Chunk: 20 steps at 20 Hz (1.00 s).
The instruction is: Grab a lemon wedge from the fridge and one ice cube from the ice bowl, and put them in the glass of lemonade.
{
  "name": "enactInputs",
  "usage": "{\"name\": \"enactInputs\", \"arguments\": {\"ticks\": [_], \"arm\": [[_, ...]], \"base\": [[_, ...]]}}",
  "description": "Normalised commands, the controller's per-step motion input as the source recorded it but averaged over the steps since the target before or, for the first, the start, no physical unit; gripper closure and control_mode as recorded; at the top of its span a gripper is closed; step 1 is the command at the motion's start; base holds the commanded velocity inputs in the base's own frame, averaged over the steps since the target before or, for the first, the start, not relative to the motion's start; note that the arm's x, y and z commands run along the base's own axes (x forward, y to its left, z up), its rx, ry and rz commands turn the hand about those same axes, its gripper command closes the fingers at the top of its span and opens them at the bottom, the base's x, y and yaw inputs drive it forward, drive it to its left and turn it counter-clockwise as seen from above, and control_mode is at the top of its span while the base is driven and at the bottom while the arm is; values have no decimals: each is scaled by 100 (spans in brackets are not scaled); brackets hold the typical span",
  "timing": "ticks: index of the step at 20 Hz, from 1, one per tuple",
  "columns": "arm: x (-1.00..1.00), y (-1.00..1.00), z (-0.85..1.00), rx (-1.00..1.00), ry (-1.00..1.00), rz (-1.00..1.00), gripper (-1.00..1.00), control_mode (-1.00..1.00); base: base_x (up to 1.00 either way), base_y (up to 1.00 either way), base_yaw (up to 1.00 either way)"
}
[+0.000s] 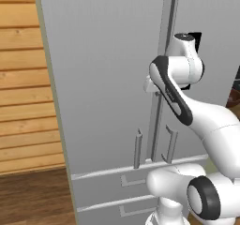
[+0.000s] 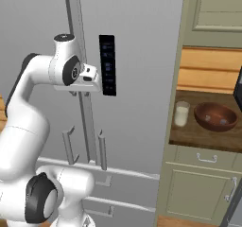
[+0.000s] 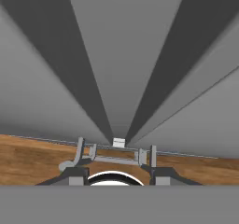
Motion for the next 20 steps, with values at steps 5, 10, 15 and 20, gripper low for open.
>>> {"name": "enactInputs", "arguments": {"ticks": [5, 10, 15, 20], "arm": [[-30, 0, -3, 0, 0, 0, -100, -100], [-20, -4, -4, 0, 0, 0, -100, -100], [-13, 0, -2, 0, 0, 0, -100, 100], [0, 0, 0, 0, 0, 0, -100, 100]], "base": [[0, 0, 0], [0, 0, 0], [-6, 2, 0], [-45, 0, 0]]}}
